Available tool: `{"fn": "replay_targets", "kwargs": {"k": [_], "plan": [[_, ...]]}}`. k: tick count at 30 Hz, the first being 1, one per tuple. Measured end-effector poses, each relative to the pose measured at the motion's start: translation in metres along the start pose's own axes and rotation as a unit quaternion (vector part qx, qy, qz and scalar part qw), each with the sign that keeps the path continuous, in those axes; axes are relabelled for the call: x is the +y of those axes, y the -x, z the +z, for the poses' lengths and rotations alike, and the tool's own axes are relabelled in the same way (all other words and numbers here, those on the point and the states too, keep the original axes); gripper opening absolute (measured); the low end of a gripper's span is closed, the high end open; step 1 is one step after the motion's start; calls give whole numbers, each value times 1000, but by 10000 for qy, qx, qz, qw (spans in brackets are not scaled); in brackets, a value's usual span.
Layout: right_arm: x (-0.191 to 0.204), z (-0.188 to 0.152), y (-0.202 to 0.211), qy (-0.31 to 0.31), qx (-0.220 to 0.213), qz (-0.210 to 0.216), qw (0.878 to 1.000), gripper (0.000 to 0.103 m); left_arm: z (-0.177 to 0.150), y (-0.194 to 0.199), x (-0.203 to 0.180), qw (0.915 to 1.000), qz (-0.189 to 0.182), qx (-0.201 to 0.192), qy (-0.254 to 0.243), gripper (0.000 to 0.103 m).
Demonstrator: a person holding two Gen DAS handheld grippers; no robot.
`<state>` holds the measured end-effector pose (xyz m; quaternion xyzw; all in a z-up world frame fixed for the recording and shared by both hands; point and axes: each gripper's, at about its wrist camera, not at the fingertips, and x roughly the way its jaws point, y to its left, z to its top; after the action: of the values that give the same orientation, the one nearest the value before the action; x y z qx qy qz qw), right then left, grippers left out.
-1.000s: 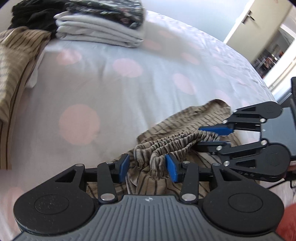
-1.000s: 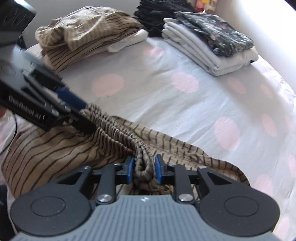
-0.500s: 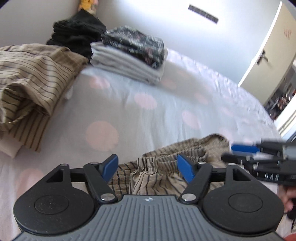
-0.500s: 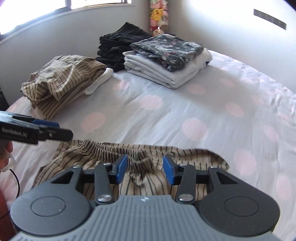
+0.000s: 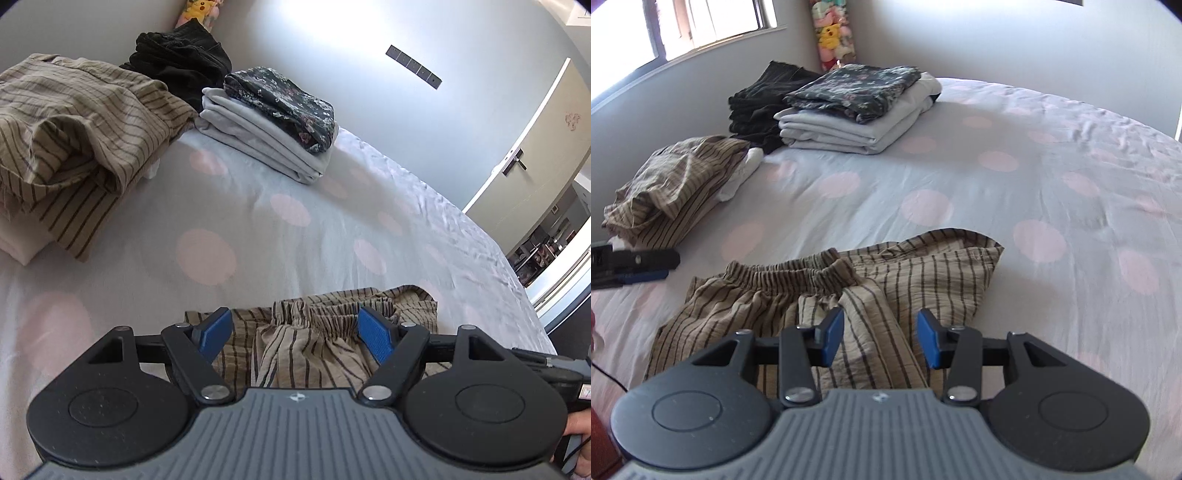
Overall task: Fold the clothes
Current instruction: 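Pull both open tools back from the folded pants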
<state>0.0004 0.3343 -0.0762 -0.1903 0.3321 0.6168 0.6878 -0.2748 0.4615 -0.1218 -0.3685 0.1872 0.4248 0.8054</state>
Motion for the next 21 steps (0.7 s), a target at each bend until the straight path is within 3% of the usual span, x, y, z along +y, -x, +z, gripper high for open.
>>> {"fn": "replay_targets", "kwargs": {"k": [9,14,21], "plan": [[5,-4,-10,-166,-182,-41,9997,48,1,12,1,9995,-82,-310,-35,89],[-5,-8,-21,-330,-215,-12,9992,49,-3,11,-9,9990,-273,-29,-350,89],[-17,-7,-31,-681,-145,191,9974,50,-10,7,-21,9977,-194,191,-619,89]]}}
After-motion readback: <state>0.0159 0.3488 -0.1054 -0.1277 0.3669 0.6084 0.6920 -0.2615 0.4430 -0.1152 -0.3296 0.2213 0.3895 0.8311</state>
